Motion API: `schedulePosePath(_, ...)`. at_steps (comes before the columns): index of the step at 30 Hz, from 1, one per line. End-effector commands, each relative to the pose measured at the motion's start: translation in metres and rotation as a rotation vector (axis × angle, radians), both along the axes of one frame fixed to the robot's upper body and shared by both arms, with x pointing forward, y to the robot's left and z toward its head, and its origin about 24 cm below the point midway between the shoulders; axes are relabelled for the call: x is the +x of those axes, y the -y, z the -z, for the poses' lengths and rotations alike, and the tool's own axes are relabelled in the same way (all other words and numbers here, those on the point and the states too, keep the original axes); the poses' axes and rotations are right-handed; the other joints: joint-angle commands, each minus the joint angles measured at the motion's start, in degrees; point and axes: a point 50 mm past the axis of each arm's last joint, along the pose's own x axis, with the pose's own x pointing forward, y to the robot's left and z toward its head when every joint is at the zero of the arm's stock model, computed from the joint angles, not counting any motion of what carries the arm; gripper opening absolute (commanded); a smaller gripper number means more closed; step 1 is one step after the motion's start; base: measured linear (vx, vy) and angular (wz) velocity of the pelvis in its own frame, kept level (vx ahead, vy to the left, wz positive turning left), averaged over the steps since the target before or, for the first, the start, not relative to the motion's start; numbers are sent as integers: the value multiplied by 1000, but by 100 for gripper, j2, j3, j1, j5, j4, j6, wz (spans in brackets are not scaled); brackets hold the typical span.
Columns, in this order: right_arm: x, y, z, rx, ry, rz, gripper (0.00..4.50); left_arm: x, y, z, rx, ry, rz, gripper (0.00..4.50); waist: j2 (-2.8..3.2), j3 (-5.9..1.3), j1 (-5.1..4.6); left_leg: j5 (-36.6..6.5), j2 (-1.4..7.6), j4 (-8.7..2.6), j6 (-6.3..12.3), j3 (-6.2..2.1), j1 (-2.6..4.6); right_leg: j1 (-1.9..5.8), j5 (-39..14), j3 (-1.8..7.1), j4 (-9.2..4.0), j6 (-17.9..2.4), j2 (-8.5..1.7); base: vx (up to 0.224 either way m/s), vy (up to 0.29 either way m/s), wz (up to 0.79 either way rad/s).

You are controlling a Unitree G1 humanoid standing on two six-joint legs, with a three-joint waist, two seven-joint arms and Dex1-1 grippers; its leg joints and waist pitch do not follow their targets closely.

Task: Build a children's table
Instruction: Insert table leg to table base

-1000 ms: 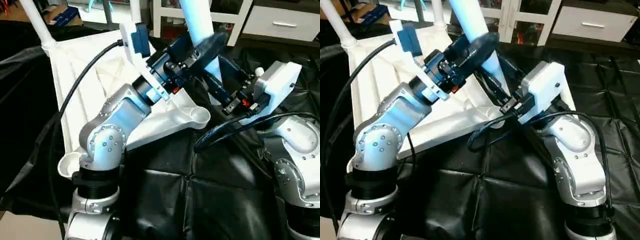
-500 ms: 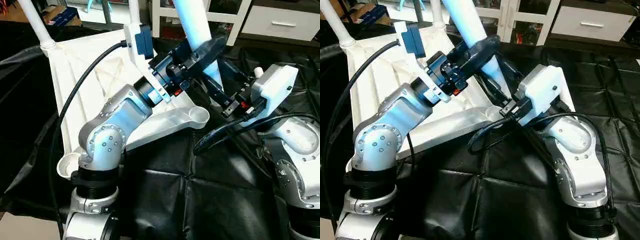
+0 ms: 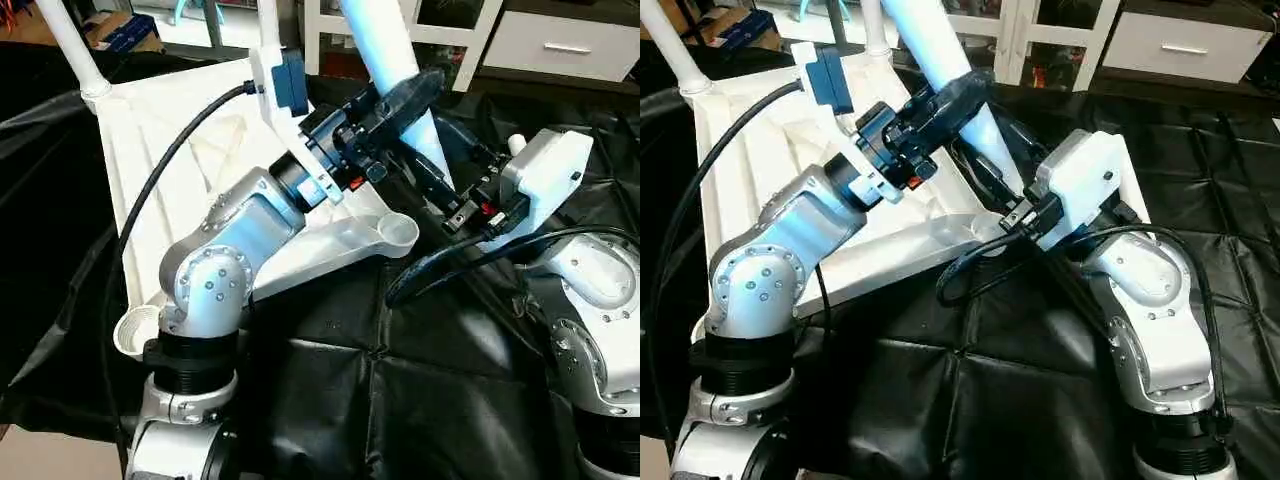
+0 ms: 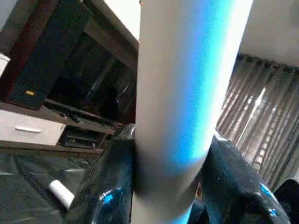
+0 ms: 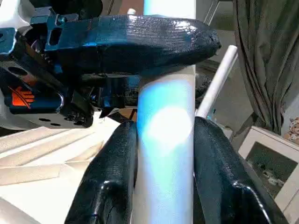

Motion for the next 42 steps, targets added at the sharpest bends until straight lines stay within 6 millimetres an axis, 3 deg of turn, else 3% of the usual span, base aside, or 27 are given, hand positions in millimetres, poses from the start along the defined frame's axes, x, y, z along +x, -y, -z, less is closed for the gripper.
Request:
schedulePosePath(1,-3,-1,-5,-6,45,-6,134,4,-4,-1,-7,-14,-27,167,-27,-541,12,-802,59,-345,525,-39,91,419,-838,169,-354,-1271,-106,0,0,0)
schedulePosePath(2,-3,-1,-5,-6,47,-3,134,4,-4,-1,-7,-14,-33,167,-25,-541,14,-795,61,-344,525,-39,95,415,-827,169,-353,-1273,-106,0,0,0)
schedulePosePath(5,-3,-2,-4,26,22,-39,204,5,-6,-2,-8,-15,-37,161,-25,-544,12,-772,61,-343,545,-40,89,420,-751,169,-344,-1297,-106,0,0,0)
schedulePosePath(13,-7,-5,1,-26,13,-85,268,11,-8,-1,16,-9,-92,159,-14,-541,13,-821,62,-345,556,-43,90,421,-776,165,-355,-1295,-106,0,0,0)
schedulePosePath(14,-8,-5,2,-44,15,-91,280,14,-10,0,35,-6,-128,159,35,-553,28,-816,60,-341,550,-53,94,426,-782,160,-353,-1285,-111,0,0,0)
schedulePosePath(15,-9,-5,3,-56,17,-94,293,16,-11,0,46,-4,-149,159,5,-556,18,-797,59,-340,551,-48,95,430,-712,163,-352,-1282,-105,0,0,0)
schedulePosePath(19,-13,-4,9,-97,11,-105,323,32,-24,0,66,-17,-253,159,28,-567,31,-800,50,-336,554,-55,101,437,-615,160,-351,-1301,-105,0,0,0)
schedulePosePath(20,-15,-3,10,-102,10,-101,331,42,-33,0,80,-27,-334,159,58,-577,36,-766,48,-332,572,-60,100,441,-528,157,-343,-1338,-103,0,0,0)
schedulePosePath(21,-15,-3,10,-102,10,-101,345,42,-33,0,80,-27,-334,159,42,-580,30,-751,41,-329,590,-63,93,452,-471,155,-326,-1357,-100,0,0,0)
schedulePosePath(22,-16,-2,10,-101,9,-99,345,46,-37,0,87,-33,-370,159,74,-580,39,-749,44,-331,594,-67,91,457,-476,153,-324,-1375,-112,0,0,0)
schedulePosePath(27,-18,10,8,-119,39,-20,386,62,-58,4,244,-10,-468,159,95,-610,39,-741,35,-325,591,-71,92,459,-518,147,-321,-1385,-110,0,0,0)
schedulePosePath(29,-6,27,-2,-217,134,165,402,64,-63,14,447,12,-383,159,152,-641,53,-625,39,-320,539,-78,119,450,-449,144,-297,-1417,-105,0,0,0)
schedulePosePath(32,-2,30,-6,-259,169,208,433,63,-63,18,505,7,-340,159,147,-630,39,-639,21,-318,453,-55,121,456,-460,159,-285,-1509,-115,0,0,0)
schedulePosePath(33,5,34,-15,-384,242,264,441,59,-63,24,573,-21,-241,158,177,-670,59,-592,27,-308,438,-58,144,456,-427,151,-265,-1567,-125,0,0,0)
schedulePosePath(34,9,35,-19,-482,294,292,445,55,-62,26,607,-37,-166,158,165,-671,56,-528,22,-305,434,-53,140,461,-343,152,-248,-1626,-115,0,0,0)
schedulePosePath(38,18,37,-27,-656,366,312,448,45,-61,24,642,-76,-7,158,190,-698,87,-521,20,-275,532,-47,120,495,-257,164,-222,-1734,-147,0,0,0)
schedulePosePath(42,31,38,-27,-821,404,306,448,41,-58,21,660,-126,115,158,166,-680,70,-681,11,-259,545,-26,124,483,-470,161,-243,-1831,-138,0,0,0)
